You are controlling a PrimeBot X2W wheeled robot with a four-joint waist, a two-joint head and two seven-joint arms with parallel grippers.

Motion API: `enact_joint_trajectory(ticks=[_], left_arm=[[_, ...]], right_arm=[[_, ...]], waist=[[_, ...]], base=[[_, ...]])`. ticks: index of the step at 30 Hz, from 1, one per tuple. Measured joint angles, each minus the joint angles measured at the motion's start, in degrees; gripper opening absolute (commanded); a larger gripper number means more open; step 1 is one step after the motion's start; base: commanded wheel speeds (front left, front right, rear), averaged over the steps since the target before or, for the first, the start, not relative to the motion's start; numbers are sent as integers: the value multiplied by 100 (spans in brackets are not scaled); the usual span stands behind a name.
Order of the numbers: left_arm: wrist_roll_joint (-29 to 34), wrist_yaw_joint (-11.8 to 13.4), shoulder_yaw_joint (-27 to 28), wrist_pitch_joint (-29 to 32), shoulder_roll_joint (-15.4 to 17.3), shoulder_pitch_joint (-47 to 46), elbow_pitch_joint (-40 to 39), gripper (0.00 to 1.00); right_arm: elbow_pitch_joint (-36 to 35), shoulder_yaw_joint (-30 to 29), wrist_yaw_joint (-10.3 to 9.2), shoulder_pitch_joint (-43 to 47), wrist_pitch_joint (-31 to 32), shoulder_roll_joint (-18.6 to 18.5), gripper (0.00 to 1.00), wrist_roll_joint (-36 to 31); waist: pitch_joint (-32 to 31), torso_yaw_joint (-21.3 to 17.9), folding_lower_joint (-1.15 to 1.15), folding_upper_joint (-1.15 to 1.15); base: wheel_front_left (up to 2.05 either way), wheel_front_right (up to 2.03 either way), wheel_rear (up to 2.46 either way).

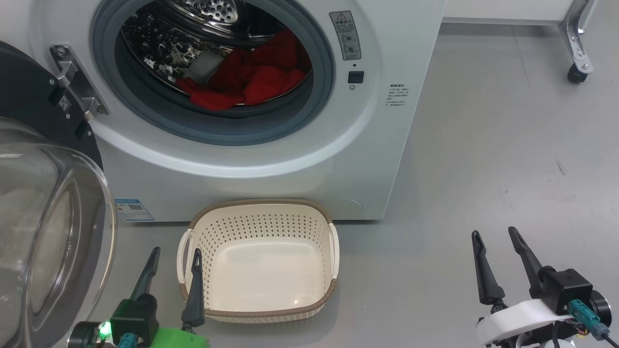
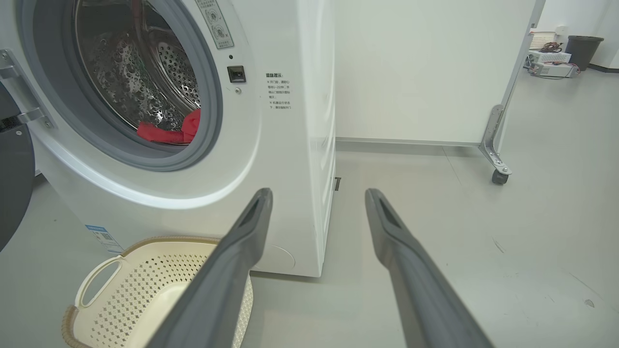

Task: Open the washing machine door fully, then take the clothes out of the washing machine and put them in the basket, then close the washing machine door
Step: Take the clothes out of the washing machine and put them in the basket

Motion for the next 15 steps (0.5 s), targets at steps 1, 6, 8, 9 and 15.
enact_joint_trajectory(ticks=[1,6,8,9,15], left_arm=[[0,0,0,0,0,-1,1,100],[0,0,-4,0,0,-2,8,100],[0,0,-7,0,0,-2,13,100],[0,0,-7,0,0,-2,14,100],[33,0,-7,-7,2,-2,16,100]], right_arm=[[1,-2,0,-1,0,0,100,0],[24,-18,1,-1,0,2,100,-7],[36,-18,1,-1,0,3,100,-8],[40,-18,2,-1,0,4,100,-8],[62,-18,22,-1,0,10,100,-10]], waist=[[1,0,0,0],[-7,3,0,0],[-16,3,0,0],[-22,2,0,0],[-49,-6,0,0]], base=[[34,-34,0],[23,-23,0],[12,-12,0],[6,-6,0],[0,0,0]])
